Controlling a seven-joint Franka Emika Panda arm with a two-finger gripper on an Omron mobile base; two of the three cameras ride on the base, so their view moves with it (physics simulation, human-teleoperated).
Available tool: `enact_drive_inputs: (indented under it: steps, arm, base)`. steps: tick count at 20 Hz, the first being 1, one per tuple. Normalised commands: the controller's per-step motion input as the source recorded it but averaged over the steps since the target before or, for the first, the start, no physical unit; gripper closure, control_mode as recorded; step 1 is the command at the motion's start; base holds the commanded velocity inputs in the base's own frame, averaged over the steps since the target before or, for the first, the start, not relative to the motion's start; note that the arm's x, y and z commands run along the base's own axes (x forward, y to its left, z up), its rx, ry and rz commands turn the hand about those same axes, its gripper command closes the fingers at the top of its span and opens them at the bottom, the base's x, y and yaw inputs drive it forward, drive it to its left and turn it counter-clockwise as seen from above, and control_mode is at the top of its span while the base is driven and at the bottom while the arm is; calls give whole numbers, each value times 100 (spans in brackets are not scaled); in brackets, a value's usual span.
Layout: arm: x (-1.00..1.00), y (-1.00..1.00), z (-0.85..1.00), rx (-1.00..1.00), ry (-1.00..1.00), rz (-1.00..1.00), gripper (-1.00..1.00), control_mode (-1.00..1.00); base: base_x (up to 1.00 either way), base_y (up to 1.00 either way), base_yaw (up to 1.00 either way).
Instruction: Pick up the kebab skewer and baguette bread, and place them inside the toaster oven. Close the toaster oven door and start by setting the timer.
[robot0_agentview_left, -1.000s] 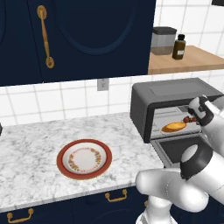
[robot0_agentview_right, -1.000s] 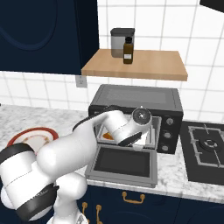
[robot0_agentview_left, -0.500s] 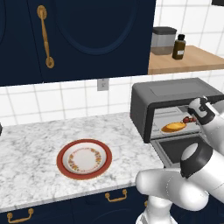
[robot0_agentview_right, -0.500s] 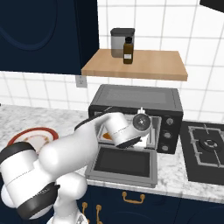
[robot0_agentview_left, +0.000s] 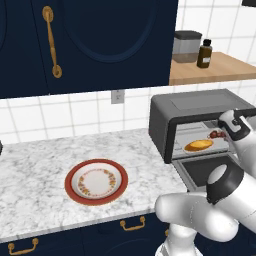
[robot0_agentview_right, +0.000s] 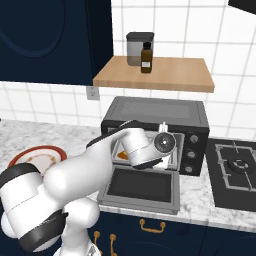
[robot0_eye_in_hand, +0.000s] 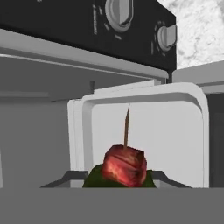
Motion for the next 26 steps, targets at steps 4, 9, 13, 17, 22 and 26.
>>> enact_drive_inputs:
  steps: [4,9,13,17,22,26]
  arm:
    - [12,0,10,4,0,0,100,-100]
    - [32,4,0,0,0,0,-100,-100]
    - [28,3,0,0,0,0,-100,-100]
    - [4,0,0,0,1,0,-100,-100]
    - [0,0,0,0,0,0,-100,-100]
    - [4,-4,2,0,0,0,-100,-100]
  base:
    - [0,0,0]
    - [0,0,0]
    - [0,0,0]
    - [0,0,0]
    - [0,0,0]
    - [0,0,0]
